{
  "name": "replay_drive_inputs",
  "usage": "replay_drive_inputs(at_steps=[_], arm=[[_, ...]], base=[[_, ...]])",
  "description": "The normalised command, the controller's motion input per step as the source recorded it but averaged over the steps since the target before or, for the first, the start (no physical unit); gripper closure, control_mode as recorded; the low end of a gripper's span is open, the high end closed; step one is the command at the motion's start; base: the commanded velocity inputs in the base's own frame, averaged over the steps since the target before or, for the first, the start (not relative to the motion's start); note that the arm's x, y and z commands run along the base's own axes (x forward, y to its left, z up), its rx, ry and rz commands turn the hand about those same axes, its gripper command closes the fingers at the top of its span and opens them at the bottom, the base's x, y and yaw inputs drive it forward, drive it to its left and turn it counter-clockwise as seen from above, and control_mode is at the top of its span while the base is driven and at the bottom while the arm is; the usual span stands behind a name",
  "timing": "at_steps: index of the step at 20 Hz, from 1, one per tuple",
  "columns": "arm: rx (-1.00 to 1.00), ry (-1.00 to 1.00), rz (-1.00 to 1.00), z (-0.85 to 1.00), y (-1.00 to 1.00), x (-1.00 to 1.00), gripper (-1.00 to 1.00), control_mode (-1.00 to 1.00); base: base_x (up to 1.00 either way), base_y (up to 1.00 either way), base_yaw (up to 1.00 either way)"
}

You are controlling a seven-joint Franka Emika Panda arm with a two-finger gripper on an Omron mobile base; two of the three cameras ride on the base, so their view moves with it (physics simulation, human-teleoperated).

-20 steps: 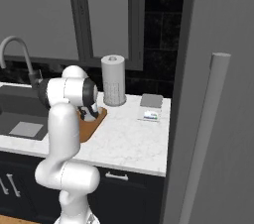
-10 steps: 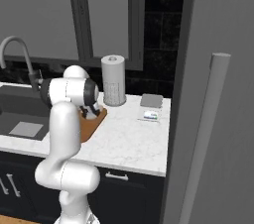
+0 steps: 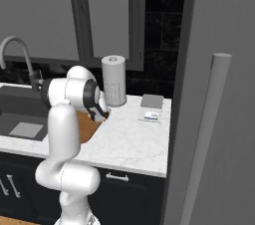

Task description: Pick up the sponge from the counter and clean the cutting board by briefly scrubbing or pressing down on the cutting board. Once finished, release the sponge.

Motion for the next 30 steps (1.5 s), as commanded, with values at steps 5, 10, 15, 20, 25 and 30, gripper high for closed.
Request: replay_drive_inputs(at_steps=[5, 10, 15, 20, 25, 30], arm=[[0.09, -0.01, -0.06, -0.59, 0.00, -0.91, 1.00, -1.00], [0.14, 0.00, -0.11, -0.45, 0.00, -0.92, 1.00, -1.00], [0.14, -0.01, -0.14, -0.61, 0.05, -1.00, 1.00, -1.00], [0.03, 0.00, -0.15, -0.54, 0.08, -0.96, 1.00, -1.00], [0.00, 0.00, -0.10, -0.44, 0.13, -0.95, 1.00, -1.00], [0.00, 0.00, -0.09, -0.57, 0.23, -0.99, 1.00, -1.00]], base=[[0.00, 0.00, 0.00], [0.00, 0.00, 0.00], [0.00, 0.00, 0.00], [0.00, 0.00, 0.00], [0.00, 0.00, 0.00], [0.00, 0.00, 0.00]])
